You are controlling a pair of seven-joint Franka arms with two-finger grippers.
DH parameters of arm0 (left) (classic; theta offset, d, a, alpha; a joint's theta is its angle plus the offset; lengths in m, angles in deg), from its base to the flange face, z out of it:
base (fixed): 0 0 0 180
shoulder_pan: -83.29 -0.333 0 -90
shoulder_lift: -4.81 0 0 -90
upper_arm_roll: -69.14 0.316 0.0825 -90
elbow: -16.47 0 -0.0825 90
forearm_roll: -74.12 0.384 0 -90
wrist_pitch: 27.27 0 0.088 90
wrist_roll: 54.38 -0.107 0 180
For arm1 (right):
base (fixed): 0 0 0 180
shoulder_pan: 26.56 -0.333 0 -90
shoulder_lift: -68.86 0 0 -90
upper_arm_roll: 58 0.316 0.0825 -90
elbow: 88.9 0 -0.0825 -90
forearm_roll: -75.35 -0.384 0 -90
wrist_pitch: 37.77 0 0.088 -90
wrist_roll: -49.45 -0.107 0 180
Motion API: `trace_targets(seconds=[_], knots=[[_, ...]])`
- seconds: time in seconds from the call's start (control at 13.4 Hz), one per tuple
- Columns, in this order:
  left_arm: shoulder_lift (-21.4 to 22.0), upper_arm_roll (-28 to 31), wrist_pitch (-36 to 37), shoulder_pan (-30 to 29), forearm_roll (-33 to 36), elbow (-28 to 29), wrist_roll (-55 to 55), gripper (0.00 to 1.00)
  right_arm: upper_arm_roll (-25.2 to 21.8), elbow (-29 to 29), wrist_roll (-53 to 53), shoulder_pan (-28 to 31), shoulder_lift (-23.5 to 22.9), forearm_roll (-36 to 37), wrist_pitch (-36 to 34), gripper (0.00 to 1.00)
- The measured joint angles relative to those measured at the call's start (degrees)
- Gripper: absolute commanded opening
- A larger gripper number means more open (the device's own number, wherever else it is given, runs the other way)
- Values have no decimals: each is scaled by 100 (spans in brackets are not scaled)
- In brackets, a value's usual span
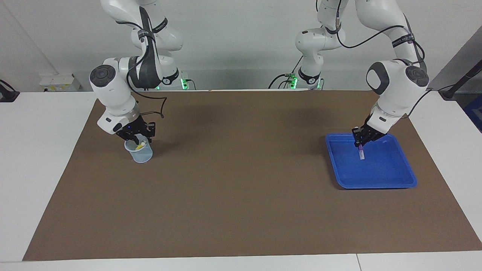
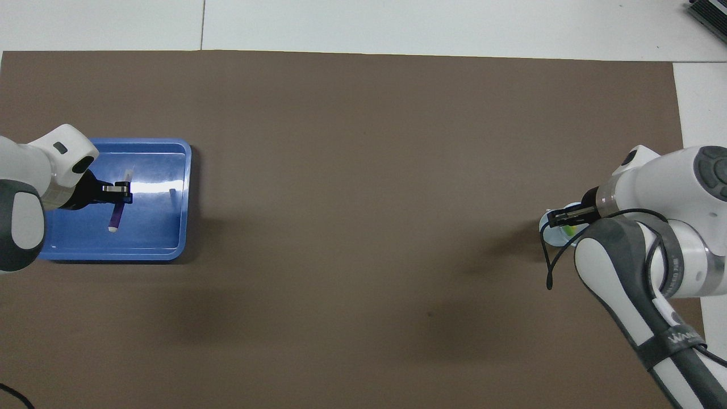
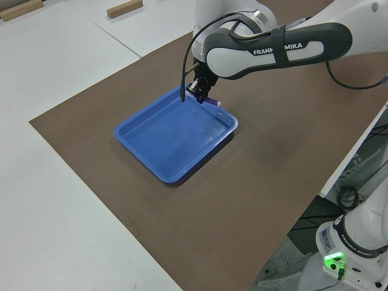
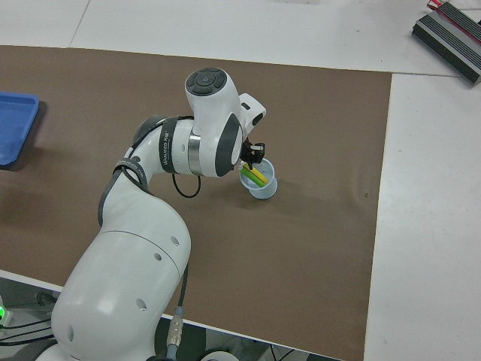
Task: Right arm passes pens to left for tray arrangement
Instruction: 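Lay the purple pen in the tray with the left gripper, then pull the green pen from the cup with the right gripper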
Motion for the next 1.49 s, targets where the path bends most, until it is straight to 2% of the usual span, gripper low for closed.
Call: trace_targets(seconds=[0.15,0.37,0.45,0.89,0.97,1.19,1.27,1.34,1.49], knots=[[-207,-4,-242,0,5,30,-15,0,-1,23,-3,28,-28,0,5,39],[-473,-8,-616,-1,35,89,-56,0,-4,81,-3,105,-36,0,7,6],[-559,-11,-739,-1,37,107,-63,0,-4,45,-3,107,-6,13,8,0],[-871,-23,-1159,-1,385,177,-84,0,-6,-155,42,148,26,26,-347,0],[-873,-23,-1232,-2,403,217,-84,5,-2,-223,44,148,27,27,-459,0],[-875,-23,-1310,-3,411,272,-89,68,34,-788,48,135,45,29,-1187,0],[-876,-23,-1314,-3,413,289,-90,85,49,-1075,48,117,57,29,-1526,0],[-876,-23,-1320,-3,413,300,-89,92,62,-1356,49,94,69,29,-1827,0],[-876,-23,-1322,-4,413,304,-84,93,127,-1910,50,21,85,26,-2340,0]])
